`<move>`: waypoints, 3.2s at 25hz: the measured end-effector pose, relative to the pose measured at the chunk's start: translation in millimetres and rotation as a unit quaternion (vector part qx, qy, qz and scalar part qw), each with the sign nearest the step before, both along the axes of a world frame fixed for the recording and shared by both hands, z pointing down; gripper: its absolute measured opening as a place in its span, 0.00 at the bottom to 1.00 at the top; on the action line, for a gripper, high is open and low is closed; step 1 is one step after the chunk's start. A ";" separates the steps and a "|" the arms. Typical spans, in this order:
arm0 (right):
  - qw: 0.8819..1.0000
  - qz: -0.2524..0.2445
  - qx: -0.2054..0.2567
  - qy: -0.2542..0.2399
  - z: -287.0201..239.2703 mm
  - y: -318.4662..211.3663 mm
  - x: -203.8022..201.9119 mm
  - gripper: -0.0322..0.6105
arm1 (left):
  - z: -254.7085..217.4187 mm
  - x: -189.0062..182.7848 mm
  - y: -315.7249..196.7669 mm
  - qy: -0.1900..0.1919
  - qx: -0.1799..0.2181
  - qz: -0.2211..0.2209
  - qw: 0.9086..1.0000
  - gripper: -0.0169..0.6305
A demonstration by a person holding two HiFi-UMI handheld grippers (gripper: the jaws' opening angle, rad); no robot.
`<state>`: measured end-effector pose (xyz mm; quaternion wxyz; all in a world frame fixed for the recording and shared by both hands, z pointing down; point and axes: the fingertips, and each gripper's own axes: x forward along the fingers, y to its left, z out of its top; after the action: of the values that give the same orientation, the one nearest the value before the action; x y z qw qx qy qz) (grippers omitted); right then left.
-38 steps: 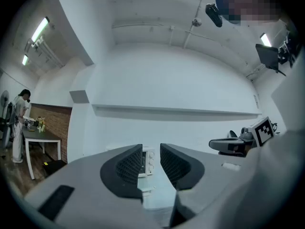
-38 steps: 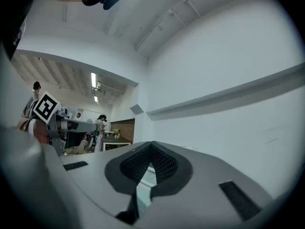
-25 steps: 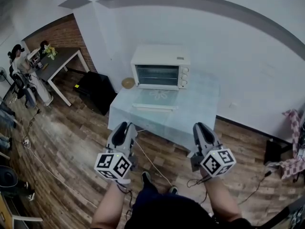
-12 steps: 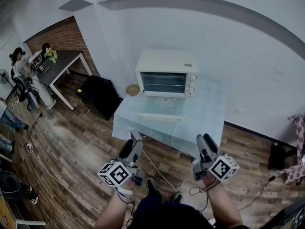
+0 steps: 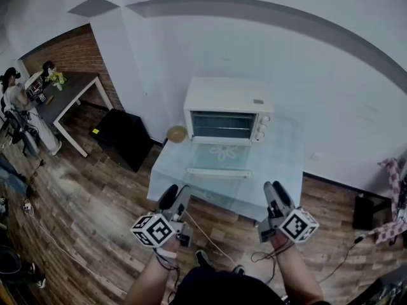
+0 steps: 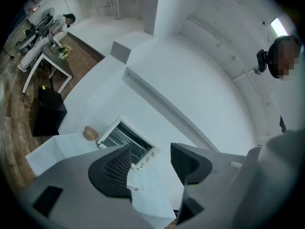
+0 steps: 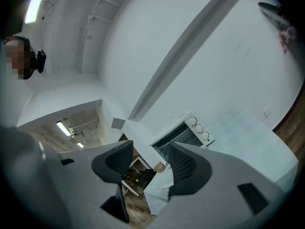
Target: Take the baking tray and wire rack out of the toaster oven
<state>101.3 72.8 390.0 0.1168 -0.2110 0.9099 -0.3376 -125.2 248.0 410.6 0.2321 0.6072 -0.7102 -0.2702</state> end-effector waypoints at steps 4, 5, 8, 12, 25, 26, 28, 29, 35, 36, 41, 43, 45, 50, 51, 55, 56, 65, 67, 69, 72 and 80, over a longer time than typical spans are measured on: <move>1.000 0.009 0.005 0.007 -4.6 -1.5 -36.6 0.42 | 8.3 -41.4 -9.8 0.014 0.007 0.016 1.000 0.41; 1.000 0.012 0.006 0.010 -4.3 -1.3 -44.4 0.42 | 12.8 -49.9 -11.3 0.017 0.006 0.020 1.000 0.41; 1.000 0.020 0.007 0.021 -2.3 0.1 -64.0 0.42 | 23.8 -71.6 -13.8 0.029 0.006 0.029 0.999 0.41; 0.999 0.028 0.009 0.035 -0.7 -2.7 -83.5 0.42 | 30.0 -93.7 -19.7 0.042 0.012 0.036 0.998 0.41; 1.000 0.001 -0.010 0.024 25.9 -41.7 -138.3 0.41 | 45.8 -131.1 -40.2 0.050 0.002 0.023 0.998 0.41; 1.000 -0.003 -0.012 0.020 25.9 -47.8 -145.2 0.41 | 43.1 -136.9 -42.2 0.048 0.003 0.017 0.999 0.41; 1.000 -0.012 -0.018 0.010 24.8 -60.3 -159.2 0.41 | 37.5 -147.2 -48.7 0.046 0.004 0.008 0.999 0.41; 1.000 -0.017 -0.022 0.004 24.2 -66.8 -166.4 0.41 | 35.1 -152.0 -53.6 0.044 0.005 0.006 0.999 0.41; 0.998 -0.040 -0.051 -0.011 38.7 -119.4 -198.6 0.39 | 37.3 -163.5 -112.3 0.052 -0.005 0.005 0.999 0.41; 0.997 -0.044 -0.055 -0.014 41.1 -130.6 -203.4 0.39 | 38.8 -163.5 -125.8 0.053 -0.009 0.008 0.999 0.41; 0.994 -0.063 -0.080 -0.033 50.7 -186.8 -222.7 0.38 | 43.7 -163.4 -198.6 0.054 -0.030 0.013 0.998 0.41; 0.993 -0.068 -0.092 -0.034 58.6 -206.0 -228.0 0.38 | 48.2 -164.0 -223.7 0.055 -0.039 0.013 0.998 0.41; 0.992 -0.074 -0.101 -0.034 66.3 -223.4 -232.9 0.38 | 53.6 -164.2 -246.0 0.059 -0.048 0.012 0.997 0.41; 0.986 -0.084 -0.133 -0.049 85.8 -261.2 -247.1 0.37 | 79.7 -164.8 -291.4 0.075 -0.079 0.013 0.994 0.41; 0.985 -0.085 -0.139 -0.054 89.1 -265.2 -250.9 0.37 | 87.0 -166.1 -297.6 0.081 -0.086 0.013 0.993 0.41; 0.974 -0.021 -0.226 0.013 133.4 -278.2 -246.2 0.37 | 103.1 -175.0 -326.9 0.106 -0.092 0.023 0.990 0.41; 0.974 -0.020 -0.227 0.009 135.0 -280.9 -250.9 0.37 | 107.8 -177.8 -334.7 0.111 -0.093 0.027 0.989 0.41; 0.957 0.075 -0.279 0.028 172.7 -317.4 -267.2 0.37 | 153.9 -195.7 -401.7 0.131 -0.109 0.092 0.981 0.41; 0.954 0.089 -0.285 0.026 176.1 -321.8 -272.5 0.38 | 157.3 -201.2 -412.2 0.146 -0.101 0.100 0.979 0.41; 0.953 0.100 -0.285 0.024 179.4 -326.5 -276.2 0.39 | 160.1 -205.3 -421.5 0.159 -0.093 0.105 0.977 0.41; 0.950 0.114 -0.290 0.017 183.8 -335.9 -278.5 0.41 | 162.7 -207.9 -435.4 0.166 -0.088 0.111 0.976 0.41; 0.947 0.119 -0.298 -0.008 189.2 -363.7 -289.0 0.39 | 168.6 -218.4 -456.5 0.185 -0.087 0.095 0.974 0.33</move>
<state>-187.7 -290.9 579.2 0.0952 -0.3401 0.7352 -0.5786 -343.7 -208.5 579.2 0.4362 0.5891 -0.6145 -0.2917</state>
